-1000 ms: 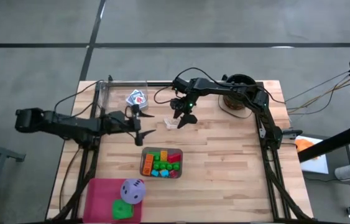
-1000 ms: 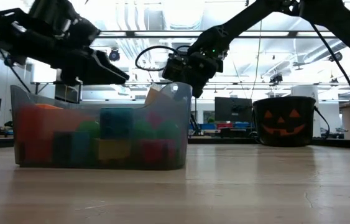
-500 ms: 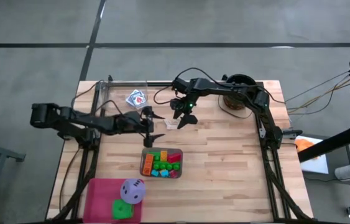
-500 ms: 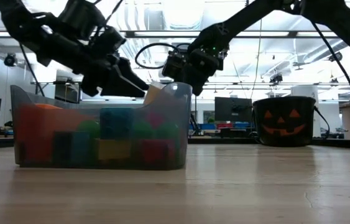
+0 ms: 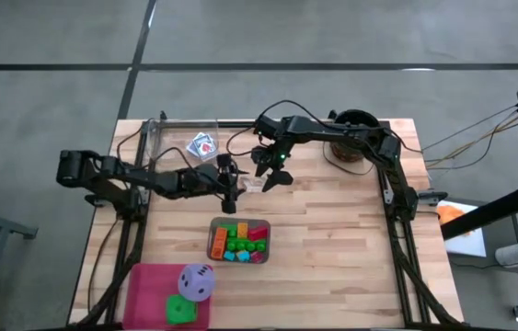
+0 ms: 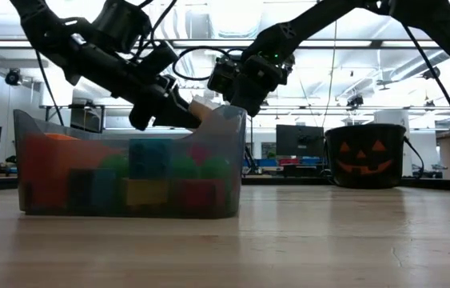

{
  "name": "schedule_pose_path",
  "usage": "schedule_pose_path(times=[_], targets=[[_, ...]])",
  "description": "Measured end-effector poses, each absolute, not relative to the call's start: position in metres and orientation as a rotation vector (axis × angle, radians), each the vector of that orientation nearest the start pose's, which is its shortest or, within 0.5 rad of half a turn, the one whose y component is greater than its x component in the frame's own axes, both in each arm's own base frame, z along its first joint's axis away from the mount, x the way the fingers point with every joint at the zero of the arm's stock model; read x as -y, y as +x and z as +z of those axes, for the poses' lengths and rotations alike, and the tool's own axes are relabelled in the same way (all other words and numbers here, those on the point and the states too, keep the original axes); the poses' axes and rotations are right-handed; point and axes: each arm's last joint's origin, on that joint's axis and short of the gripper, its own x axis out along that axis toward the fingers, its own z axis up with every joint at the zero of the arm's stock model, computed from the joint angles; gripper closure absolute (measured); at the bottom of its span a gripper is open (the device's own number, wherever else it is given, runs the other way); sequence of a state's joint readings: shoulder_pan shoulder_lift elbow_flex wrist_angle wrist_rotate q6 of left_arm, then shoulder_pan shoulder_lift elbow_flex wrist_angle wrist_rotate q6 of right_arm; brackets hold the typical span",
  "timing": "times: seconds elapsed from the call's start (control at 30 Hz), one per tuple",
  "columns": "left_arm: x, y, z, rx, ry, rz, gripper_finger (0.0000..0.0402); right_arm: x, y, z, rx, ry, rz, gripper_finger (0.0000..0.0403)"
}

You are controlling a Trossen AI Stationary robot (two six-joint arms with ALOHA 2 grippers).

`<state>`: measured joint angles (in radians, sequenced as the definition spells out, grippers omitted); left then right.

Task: Pick & Place Toys
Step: Put the yellow playing card into the transparent bin

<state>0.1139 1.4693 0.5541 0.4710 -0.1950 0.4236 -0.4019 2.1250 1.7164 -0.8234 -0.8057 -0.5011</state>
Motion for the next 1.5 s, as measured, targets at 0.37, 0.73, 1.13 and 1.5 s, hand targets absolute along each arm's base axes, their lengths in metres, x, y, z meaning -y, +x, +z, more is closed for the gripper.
schedule_pose_path(times=[0.37,0.73,1.13,1.5], targets=[[-0.032,0.274,0.164,-0.536,0.497,0.171,0.0326,0.147,0.411,0.202,-0.885,0.263,0.601,0.0109],[-0.024,0.267,0.166,-0.599,0.491,0.201,0.0332,0.149,0.413,0.201,-0.917,0.223,0.529,0.0023],[-0.023,0.242,0.192,-0.612,0.428,0.220,0.0332,0.156,0.412,0.201,-0.853,0.206,0.551,0.0110],[-0.020,0.204,0.206,-0.470,0.369,0.253,0.0332,0.172,0.428,0.183,-0.513,0.118,0.463,0.0122]])
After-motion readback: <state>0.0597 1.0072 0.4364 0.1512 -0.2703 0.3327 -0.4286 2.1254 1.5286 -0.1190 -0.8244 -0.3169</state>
